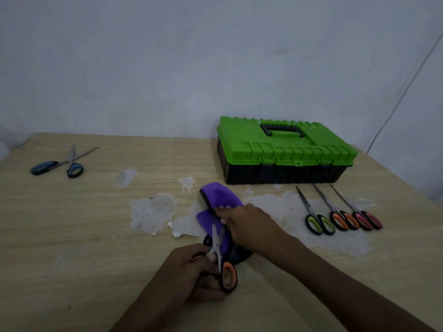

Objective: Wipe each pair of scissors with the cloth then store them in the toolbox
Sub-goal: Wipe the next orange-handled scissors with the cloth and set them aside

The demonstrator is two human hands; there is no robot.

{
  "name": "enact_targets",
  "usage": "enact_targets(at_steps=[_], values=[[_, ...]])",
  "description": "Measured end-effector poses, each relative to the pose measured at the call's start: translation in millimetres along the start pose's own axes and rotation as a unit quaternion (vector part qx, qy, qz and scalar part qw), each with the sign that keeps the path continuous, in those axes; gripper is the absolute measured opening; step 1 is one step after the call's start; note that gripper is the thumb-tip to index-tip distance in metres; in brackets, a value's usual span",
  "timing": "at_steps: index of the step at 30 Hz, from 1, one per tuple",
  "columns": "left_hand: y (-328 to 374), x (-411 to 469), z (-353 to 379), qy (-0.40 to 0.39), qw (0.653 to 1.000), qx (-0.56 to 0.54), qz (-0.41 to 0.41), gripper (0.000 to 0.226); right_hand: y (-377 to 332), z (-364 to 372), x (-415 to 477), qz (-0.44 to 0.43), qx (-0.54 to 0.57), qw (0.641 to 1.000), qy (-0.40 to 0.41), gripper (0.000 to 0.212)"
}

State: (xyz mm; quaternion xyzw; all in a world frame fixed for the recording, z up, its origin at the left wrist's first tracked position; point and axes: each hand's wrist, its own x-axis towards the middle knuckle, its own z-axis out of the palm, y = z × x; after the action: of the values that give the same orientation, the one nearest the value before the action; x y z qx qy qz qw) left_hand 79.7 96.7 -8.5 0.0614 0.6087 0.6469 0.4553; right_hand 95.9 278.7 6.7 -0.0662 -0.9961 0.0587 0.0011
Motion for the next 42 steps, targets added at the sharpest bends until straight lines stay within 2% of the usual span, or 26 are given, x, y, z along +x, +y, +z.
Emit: enact_targets(at_steps=[3,6,7,9,12,14,17,19,20,22,24,27,29,32,35,37,42], values=[[0,0,-1,-0.001,1.0,-0.007,-0.002,0.018,3,-9,-19,0.03,0.073,0.996,0.03,0.035],[0,2,-1,-0.002,1.0,-0.009,0.007,0.018,-12,-9,-50,-0.05,0.1,0.994,0.0,0.034],[0,3,0,-0.002,1.0,-0.004,0.009,0.018,-16,-6,-53,-0.06,0.089,0.994,-0.009,0.038],[0,3,1,0.001,1.0,0.005,0.008,0.017,-12,2,-45,-0.026,0.043,0.999,0.008,0.045],[1,-1,2,0.002,1.0,0.011,0.01,0.017,1,3,-20,0.005,-0.027,1.0,0.013,0.042],[1,-3,2,0.003,1.0,0.008,0.008,0.018,9,-6,-11,0.041,0.044,0.998,0.006,0.036],[2,-5,1,-0.006,1.0,0.003,0.009,0.018,21,-23,-12,0.077,0.17,0.98,0.073,0.032],[2,-5,1,-0.008,1.0,0.005,0.012,0.019,17,-27,-22,0.059,0.192,0.975,0.094,0.031],[1,-5,1,-0.009,1.0,0.006,0.013,0.019,11,-27,-29,0.033,0.193,0.977,0.079,0.031],[2,-5,1,-0.018,1.0,0.01,0.017,0.019,-7,-20,-44,-0.024,0.162,0.986,0.019,0.033],[1,-3,0,-0.028,0.999,0.015,0.019,0.018,-15,-12,-50,-0.044,0.106,0.993,-0.019,0.04],[1,-3,-1,-0.027,0.999,0.027,0.022,0.017,-7,-12,-38,0.012,0.033,0.999,0.007,0.043],[2,-5,-1,-0.03,0.999,0.025,0.023,0.019,-2,-15,-28,0.035,0.039,0.998,0.043,0.04],[3,-6,-1,-0.035,0.999,0.025,0.017,0.02,-12,-9,-32,0.009,0.065,0.997,0.051,0.038],[3,-3,0,-0.035,0.999,0.026,0.016,0.018,-26,3,-39,-0.039,0.028,0.999,-0.011,0.043],[2,-1,1,-0.03,0.999,0.023,0.014,0.018,-14,6,-30,-0.017,0.056,0.998,-0.003,0.044],[4,-3,0,-0.031,0.999,0.022,0.017,0.016,15,-6,-32,0.047,0.213,0.97,0.108,0.051]])
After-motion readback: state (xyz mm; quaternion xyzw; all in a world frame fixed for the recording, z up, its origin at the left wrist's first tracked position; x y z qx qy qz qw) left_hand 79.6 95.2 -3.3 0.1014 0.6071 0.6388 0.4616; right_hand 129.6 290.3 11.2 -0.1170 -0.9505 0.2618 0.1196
